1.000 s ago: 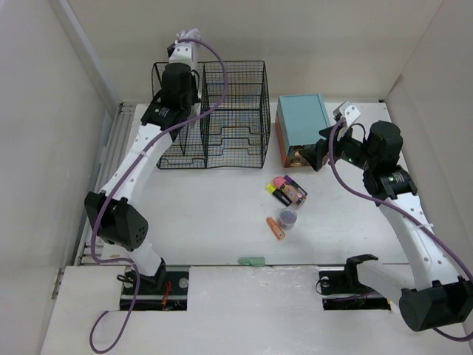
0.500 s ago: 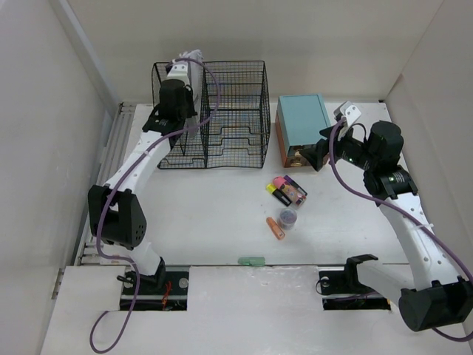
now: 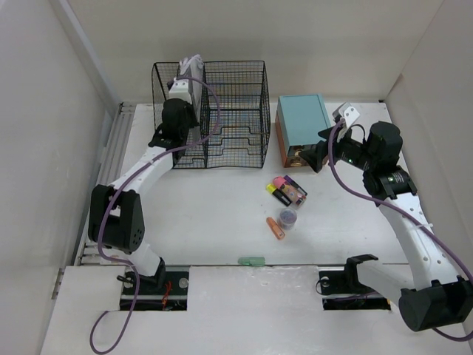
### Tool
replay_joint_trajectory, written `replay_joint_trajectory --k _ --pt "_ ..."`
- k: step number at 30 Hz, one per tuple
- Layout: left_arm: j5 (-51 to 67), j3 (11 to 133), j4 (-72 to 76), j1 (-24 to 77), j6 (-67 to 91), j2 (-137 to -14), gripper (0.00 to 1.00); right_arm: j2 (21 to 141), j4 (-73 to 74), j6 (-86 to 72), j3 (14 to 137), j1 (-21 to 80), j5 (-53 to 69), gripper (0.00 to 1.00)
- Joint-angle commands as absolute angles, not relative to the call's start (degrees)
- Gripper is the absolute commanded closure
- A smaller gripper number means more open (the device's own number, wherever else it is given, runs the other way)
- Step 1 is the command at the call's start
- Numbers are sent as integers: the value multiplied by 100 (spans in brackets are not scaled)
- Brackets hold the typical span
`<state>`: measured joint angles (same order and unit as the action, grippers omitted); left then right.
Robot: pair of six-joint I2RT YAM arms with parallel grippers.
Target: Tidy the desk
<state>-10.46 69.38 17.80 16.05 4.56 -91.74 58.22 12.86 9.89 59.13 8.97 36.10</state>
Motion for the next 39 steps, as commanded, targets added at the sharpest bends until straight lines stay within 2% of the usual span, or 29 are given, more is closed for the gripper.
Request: replay_joint_trajectory --k 1,21,39 --pt "-1327 6918 3454 1626 369 -8578 100 5774 1037 1046 5889 861 3823 0" --pt "-2171 5818 5870 1960 -140 -8999 100 5880 1037 1151 5836 861 3981 0" --pt "-2751 5599 6346 2013 -193 -9536 100 5933 1037 1257 5783 861 4140 0"
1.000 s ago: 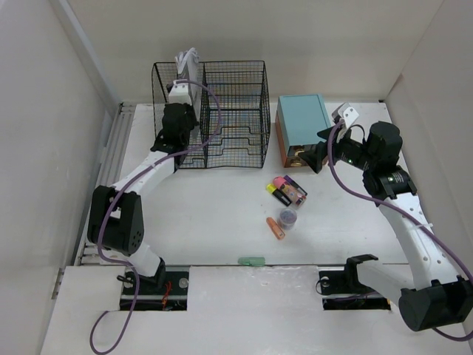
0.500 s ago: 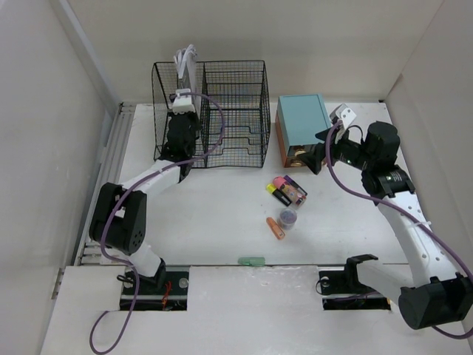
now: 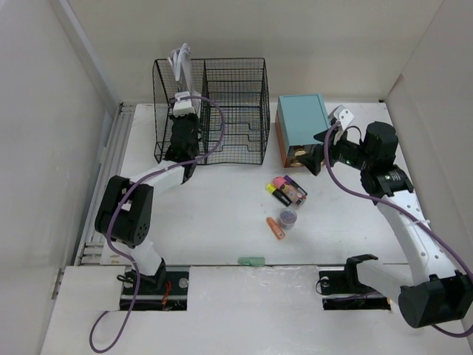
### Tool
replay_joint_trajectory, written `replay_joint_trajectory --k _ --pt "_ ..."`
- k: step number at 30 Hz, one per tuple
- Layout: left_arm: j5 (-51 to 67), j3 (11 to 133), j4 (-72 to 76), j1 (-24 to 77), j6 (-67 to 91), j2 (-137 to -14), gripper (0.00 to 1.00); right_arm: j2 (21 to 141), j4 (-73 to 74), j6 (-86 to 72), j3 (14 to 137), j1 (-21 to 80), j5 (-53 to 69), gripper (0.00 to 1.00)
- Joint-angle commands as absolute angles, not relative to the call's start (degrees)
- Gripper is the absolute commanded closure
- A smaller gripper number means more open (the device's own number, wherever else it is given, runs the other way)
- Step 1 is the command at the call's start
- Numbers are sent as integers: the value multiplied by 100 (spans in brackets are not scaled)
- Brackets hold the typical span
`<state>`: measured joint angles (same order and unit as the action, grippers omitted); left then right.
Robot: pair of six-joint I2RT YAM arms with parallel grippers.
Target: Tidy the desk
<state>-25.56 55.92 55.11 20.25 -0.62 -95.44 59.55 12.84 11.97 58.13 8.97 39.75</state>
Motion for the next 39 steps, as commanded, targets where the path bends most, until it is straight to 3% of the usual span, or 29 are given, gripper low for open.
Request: replay_joint_trajectory --k 1,39 --pt "-2803 5599 6346 2013 -141 -9597 100 5933 1037 1257 5783 861 4140 0" --pt "-2566 5854 6486 1890 -202 -9650 100 5985 1037 1362 5783 861 4351 0"
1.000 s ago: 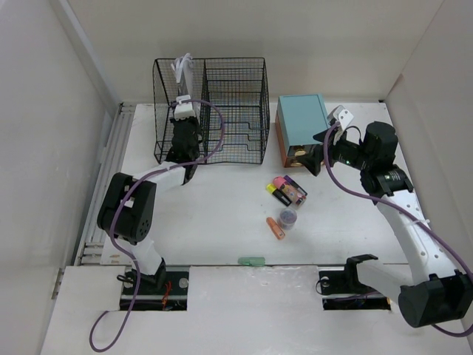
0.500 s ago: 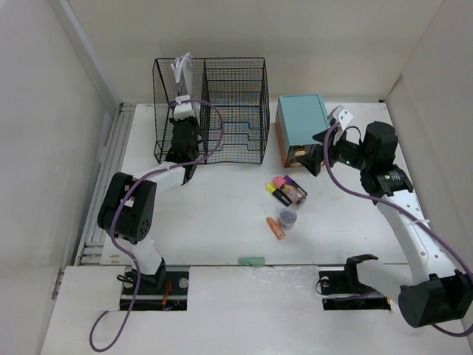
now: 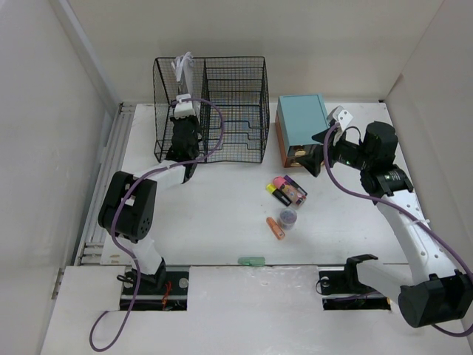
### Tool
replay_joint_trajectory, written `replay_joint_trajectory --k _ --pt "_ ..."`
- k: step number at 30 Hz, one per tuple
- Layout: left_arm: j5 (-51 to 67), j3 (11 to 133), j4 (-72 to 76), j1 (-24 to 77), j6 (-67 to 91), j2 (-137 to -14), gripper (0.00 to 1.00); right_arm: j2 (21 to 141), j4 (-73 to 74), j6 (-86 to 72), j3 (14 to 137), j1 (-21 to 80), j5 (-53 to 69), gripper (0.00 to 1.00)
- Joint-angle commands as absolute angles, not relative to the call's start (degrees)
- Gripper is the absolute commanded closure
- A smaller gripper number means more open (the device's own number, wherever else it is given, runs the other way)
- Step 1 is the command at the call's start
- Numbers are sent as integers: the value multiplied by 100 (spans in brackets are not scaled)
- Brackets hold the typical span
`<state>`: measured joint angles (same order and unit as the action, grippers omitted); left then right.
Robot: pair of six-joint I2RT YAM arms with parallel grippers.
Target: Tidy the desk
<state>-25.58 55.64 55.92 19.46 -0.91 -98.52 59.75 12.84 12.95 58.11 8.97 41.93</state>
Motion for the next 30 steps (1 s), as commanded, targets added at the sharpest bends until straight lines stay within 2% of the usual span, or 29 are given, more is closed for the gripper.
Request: replay_joint_trajectory --k 1,15,30 --pt "-2566 5801 6486 1890 -202 -9589 100 5985 1037 1362 5731 861 4351 0" --pt "-2373 5705 6600 1890 -149 -9150 100 5985 1037 1362 5730 861 4403 0" --pt "-2373 6081 6601 1837 -202 -9519 100 5985 1037 1415 5730 861 4509 0"
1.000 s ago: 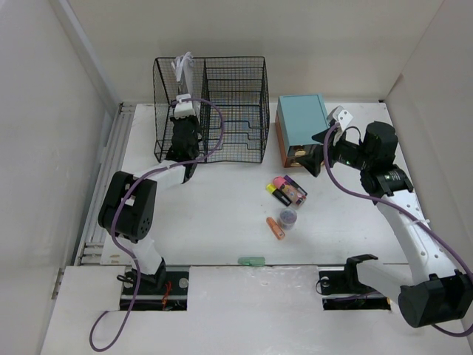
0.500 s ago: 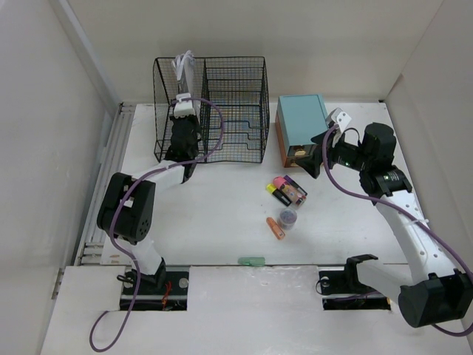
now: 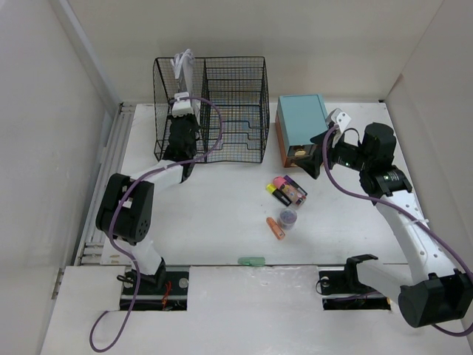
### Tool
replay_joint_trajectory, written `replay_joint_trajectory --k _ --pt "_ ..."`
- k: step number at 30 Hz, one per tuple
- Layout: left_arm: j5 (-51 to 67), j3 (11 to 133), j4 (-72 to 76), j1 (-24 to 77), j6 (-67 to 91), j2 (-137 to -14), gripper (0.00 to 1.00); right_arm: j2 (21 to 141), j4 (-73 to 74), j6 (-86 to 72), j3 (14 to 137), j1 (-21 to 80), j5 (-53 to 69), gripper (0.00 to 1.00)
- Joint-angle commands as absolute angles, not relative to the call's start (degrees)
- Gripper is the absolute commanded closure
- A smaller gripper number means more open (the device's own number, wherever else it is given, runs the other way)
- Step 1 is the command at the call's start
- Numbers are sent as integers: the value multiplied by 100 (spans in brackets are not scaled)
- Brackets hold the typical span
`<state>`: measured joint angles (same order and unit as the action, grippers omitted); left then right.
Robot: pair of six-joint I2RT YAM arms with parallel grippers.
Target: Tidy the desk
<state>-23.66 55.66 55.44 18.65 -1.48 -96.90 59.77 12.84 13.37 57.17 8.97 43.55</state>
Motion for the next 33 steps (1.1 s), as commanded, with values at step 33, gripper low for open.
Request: replay_joint_trajectory --k 33 --pt "-1881 5695 7189 1890 -70 -9141 100 6091 1037 1468 5678 861 4614 0"
